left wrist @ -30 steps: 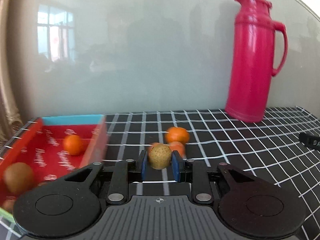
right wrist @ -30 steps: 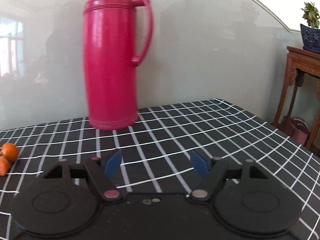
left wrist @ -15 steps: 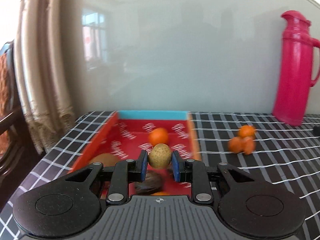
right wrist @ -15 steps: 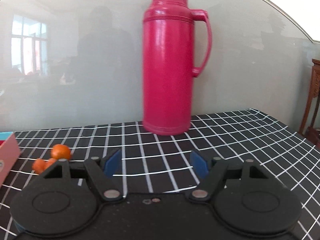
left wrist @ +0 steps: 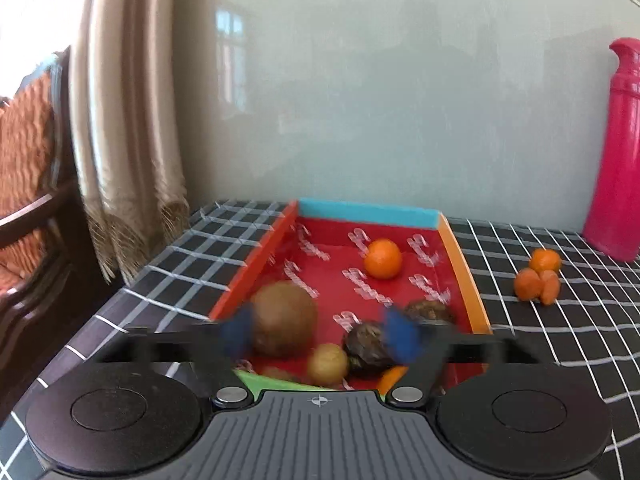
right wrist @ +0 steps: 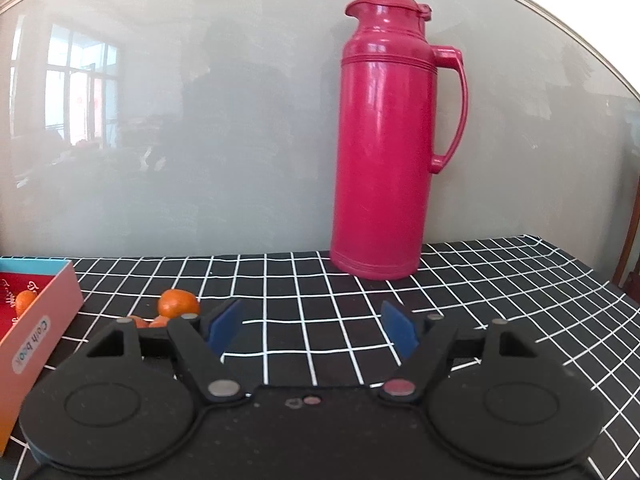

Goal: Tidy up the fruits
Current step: 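Move the right gripper to the remaining mandarins and grasp one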

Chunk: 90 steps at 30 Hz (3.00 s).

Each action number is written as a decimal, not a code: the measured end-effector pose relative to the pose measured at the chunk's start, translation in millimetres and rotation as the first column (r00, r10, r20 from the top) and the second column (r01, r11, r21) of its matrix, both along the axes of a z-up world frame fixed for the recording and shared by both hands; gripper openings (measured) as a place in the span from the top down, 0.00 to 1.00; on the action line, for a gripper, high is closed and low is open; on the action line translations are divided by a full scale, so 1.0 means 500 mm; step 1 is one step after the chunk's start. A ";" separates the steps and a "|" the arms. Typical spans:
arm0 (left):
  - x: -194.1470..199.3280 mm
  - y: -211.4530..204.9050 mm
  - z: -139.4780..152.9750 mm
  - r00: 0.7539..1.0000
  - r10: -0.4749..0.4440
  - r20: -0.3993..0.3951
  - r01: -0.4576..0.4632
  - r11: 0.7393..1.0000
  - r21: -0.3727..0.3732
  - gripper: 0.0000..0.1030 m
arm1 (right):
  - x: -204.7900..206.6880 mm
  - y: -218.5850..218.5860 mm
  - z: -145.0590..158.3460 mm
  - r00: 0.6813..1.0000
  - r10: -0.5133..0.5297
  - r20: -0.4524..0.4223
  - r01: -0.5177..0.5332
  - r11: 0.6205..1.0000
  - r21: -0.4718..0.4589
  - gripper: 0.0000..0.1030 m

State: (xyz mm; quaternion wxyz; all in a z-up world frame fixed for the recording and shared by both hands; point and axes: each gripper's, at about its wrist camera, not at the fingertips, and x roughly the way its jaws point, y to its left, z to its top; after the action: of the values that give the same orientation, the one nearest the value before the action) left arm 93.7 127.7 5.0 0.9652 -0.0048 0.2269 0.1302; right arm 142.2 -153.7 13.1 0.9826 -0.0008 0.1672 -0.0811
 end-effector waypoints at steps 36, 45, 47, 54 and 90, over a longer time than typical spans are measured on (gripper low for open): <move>-0.016 0.093 0.006 0.970 0.224 0.099 -0.225 0.974 -0.009 0.00 | 0.061 0.086 -0.030 0.984 0.170 -0.044 -0.171 0.985 -0.020 0.30; 0.007 0.153 0.003 0.954 0.284 0.097 -0.281 0.959 -0.044 0.00 | 0.114 0.129 -0.057 0.972 0.197 -0.126 -0.203 0.978 -0.040 0.50; 0.011 0.159 0.002 0.953 0.288 0.098 -0.284 0.958 -0.045 0.00 | 0.122 0.137 -0.061 0.970 0.204 -0.133 -0.210 0.977 -0.040 0.50; 0.020 0.174 -0.002 0.953 0.291 0.085 -0.288 0.956 -0.044 0.00 | 0.147 0.164 -0.071 0.966 0.197 -0.166 -0.207 0.978 -0.042 0.50; 0.002 0.233 -0.010 0.950 0.307 0.059 -0.305 0.951 -0.048 0.00 | 0.187 0.206 -0.086 0.944 0.214 -0.249 -0.222 0.975 -0.003 0.72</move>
State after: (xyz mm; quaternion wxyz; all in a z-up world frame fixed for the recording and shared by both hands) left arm 94.5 244.4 -0.1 0.9400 -0.0629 0.1941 0.2735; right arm 235.8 -50.8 -30.1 0.9569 -0.0446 0.2859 0.0263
